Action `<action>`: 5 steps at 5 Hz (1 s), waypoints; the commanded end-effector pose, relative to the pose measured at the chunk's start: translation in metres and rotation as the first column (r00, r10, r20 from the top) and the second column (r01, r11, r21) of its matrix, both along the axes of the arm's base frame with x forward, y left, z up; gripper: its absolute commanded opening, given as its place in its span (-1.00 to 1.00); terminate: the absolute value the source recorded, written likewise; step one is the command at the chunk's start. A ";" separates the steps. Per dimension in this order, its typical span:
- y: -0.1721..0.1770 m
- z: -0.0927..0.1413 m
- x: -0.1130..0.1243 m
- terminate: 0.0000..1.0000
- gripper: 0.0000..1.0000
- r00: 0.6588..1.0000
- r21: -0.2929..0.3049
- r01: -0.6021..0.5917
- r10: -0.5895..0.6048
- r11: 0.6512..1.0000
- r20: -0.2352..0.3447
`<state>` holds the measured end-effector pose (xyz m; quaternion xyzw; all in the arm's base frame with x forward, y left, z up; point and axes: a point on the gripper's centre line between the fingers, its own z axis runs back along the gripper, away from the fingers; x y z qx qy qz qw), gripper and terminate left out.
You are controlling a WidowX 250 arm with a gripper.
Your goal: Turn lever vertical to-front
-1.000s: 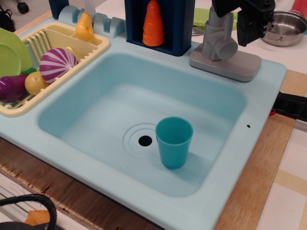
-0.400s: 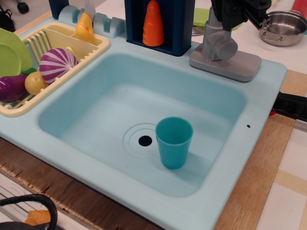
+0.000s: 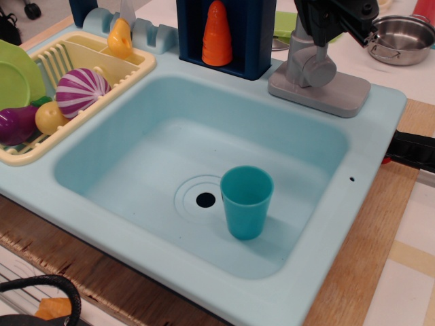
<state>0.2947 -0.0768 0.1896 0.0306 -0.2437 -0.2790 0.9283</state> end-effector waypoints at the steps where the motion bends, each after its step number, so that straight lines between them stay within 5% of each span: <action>1: 0.003 -0.022 -0.023 -1.00 -1.00 0.995 -0.030 -0.041 0.038 0.999 -0.087; 5: 0.023 -0.056 -0.053 -1.00 -1.00 0.967 -0.080 -0.130 0.108 0.988 -0.232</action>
